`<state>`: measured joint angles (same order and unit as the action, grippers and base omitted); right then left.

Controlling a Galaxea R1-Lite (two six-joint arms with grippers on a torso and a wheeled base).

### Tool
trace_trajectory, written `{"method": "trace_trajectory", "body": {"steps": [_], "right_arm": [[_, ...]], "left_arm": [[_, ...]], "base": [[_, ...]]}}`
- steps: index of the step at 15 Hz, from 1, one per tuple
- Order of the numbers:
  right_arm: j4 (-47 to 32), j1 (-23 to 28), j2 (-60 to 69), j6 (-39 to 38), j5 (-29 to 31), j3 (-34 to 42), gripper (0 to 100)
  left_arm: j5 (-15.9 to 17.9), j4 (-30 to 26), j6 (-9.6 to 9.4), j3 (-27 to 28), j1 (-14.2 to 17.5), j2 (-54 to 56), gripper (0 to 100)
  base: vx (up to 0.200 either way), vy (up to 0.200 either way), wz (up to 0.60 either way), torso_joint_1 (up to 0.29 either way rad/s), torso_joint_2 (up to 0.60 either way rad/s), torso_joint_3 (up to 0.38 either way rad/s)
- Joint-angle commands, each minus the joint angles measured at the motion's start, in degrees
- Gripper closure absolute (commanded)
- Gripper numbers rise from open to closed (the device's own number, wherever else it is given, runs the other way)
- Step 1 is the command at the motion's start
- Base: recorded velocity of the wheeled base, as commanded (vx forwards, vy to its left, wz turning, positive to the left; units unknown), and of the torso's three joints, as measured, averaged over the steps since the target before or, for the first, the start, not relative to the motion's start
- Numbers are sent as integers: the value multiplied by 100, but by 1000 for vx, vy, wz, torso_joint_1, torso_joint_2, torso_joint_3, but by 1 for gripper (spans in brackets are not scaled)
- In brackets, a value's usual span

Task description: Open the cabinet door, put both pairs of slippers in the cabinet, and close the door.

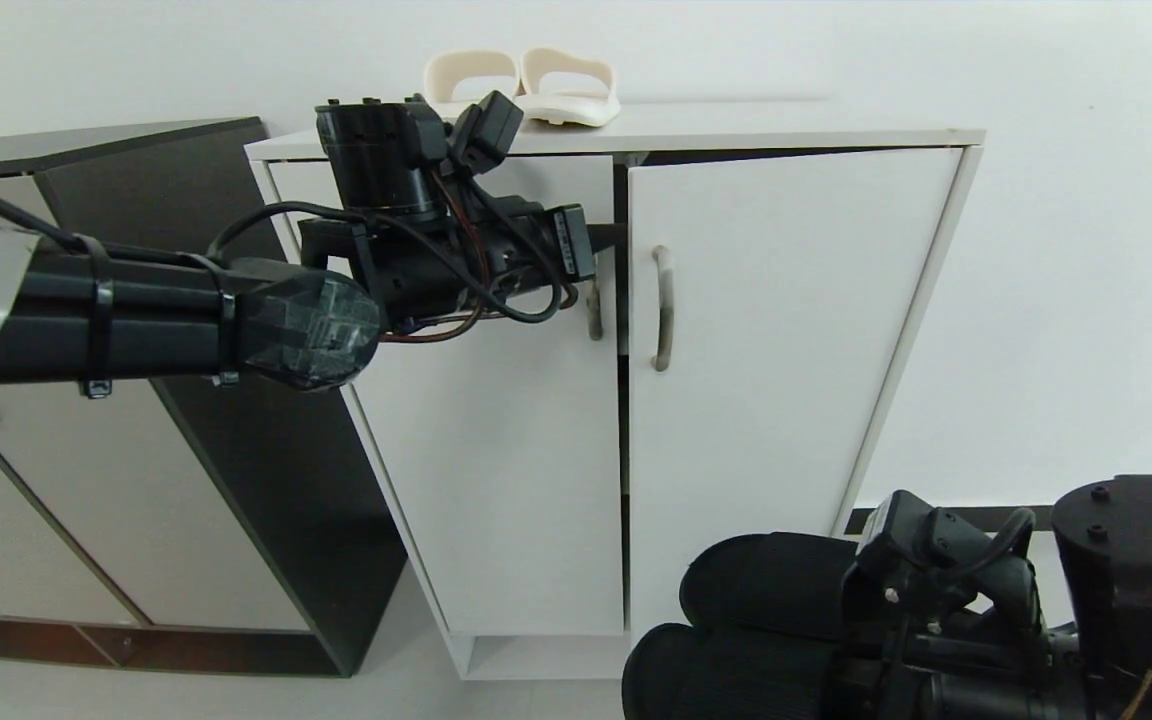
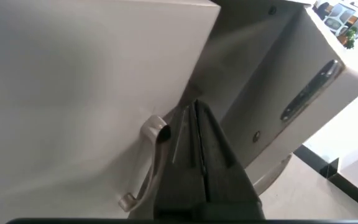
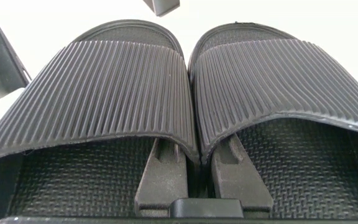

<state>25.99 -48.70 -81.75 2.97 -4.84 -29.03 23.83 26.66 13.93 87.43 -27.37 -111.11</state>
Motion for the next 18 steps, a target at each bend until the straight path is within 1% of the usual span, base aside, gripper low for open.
{"method": "trace_trajectory", "body": {"steps": [1,2,4,6,7,8,9,10,11,12,13,14,15,16,17,18], "right_arm": [[3,-104,-60,1,9,-15,100],[3,-192,-43,1,18,-15,100],[-24,-342,89,1,53,2,100],[-24,-474,186,1,53,64,100],[-24,-526,212,1,53,81,100],[-15,-535,212,1,53,90,100],[3,-526,203,1,62,81,100],[20,-482,151,-16,80,46,100],[29,-228,-16,-78,176,-103,100],[38,133,-219,-245,466,-341,100],[46,247,-394,-429,1003,-587,100],[55,300,-588,-702,1583,-859,100],[55,317,-799,-939,2092,-1114,100],[55,379,-966,-983,2435,-1228,100],[55,440,-1062,-974,2602,-1228,100],[64,449,-1080,-974,2628,-1211,100]], "left_arm": [[-19,6,-14,-103,-146,71,100],[-45,6,-31,-306,-304,247,100],[-72,102,-84,-736,-788,608,100],[-81,269,-242,-1290,-1262,1012,100],[-81,384,-260,-1422,-1315,1109,100],[-89,436,-260,-1492,-1289,1144,100],[-168,445,-268,-1580,-1148,1179,100],[-458,472,-277,-1729,-928,1328,100],[-977,551,-356,-2028,-788,1618,100],[-1698,568,-391,-2450,-700,2119,100],[-2462,560,-462,-2995,-673,2708,100],[-3016,542,-594,-3601,-621,3376,100],[-3218,507,-708,-4375,-445,4123,100],[-3456,357,-884,-5298,-172,4897,100],[-3833,190,-1147,-6045,65,5635,100],[-4308,85,-1332,-6774,337,6531,100]], "base": [[-200,0,0,2,-2,2],[-200,0,0,-2,2,-2],[-200,0,0,5,2,5],[-200,0,0,-5,0,0],[-200,0,0,-2,2,2],[-200,0,0,-2,2,-2],[-200,0,0,2,7,7],[0,0,0,0,0,0],[0,0,0,0,0,0],[0,0,0,0,0,0],[0,0,0,0,0,0],[0,0,0,0,0,0],[0,0,0,0,0,0],[0,0,0,0,0,0],[0,0,0,0,0,0],[0,0,0,0,0,0]]}}
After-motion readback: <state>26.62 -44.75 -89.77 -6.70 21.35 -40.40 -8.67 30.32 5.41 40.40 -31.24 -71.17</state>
